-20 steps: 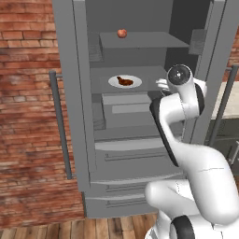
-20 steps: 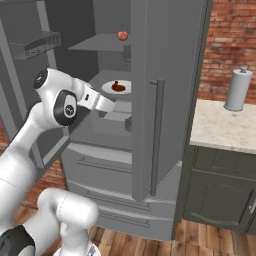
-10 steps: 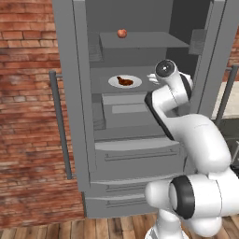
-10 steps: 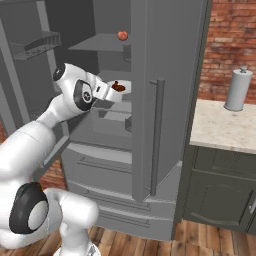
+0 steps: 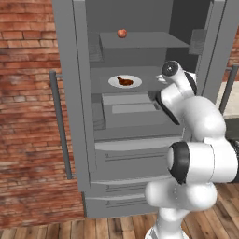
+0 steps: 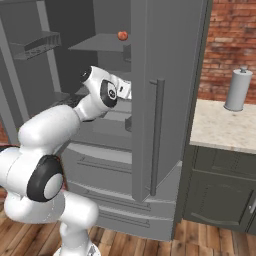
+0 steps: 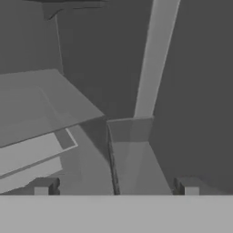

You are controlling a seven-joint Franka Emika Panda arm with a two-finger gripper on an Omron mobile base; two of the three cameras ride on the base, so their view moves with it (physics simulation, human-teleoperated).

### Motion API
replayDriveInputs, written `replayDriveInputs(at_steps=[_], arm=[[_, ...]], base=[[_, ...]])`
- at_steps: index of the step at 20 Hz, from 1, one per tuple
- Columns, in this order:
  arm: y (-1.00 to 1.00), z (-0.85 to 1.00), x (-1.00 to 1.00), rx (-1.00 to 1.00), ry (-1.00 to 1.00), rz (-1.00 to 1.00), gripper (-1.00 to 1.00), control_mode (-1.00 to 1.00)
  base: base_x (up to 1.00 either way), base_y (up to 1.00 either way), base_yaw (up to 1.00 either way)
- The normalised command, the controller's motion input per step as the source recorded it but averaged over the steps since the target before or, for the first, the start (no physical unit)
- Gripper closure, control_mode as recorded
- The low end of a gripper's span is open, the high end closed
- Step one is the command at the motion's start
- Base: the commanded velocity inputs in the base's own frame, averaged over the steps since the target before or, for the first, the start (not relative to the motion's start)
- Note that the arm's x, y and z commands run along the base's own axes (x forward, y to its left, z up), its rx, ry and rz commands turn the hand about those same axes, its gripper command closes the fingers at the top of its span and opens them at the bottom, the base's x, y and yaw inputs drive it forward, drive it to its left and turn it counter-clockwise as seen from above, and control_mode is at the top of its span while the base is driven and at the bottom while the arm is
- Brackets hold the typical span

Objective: Retrieve the chicken drumstick from the fridge and place it on the saucepan with marinade on the stove.

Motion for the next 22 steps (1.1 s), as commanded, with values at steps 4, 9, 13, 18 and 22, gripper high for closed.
replayDriveInputs(at_steps=[4, 9, 13, 18, 22], arm=[[-0.99, -0.41, 0.12, -0.11, 0.02, -0.17, -1.0, -1.0], [-1.0, -0.38, -0.36, -0.06, 0.01, -0.32, -1.0, -1.0], [-1.0, -0.32, -0.7, 0.0, 0.0, -0.33, -1.0, -1.0], [-1.0, -0.14, -0.72, 0.01, 0.0, -0.28, -1.0, -1.0], [-0.04, 0.31, -0.65, 0.08, 0.0, 0.06, -1.0, -1.0]], base=[[0.0, 0.0, 0.0], [0.0, 0.0, 0.0], [0.0, 0.0, 0.0], [0.0, 0.0, 0.0], [0.0, 0.0, 0.0]])
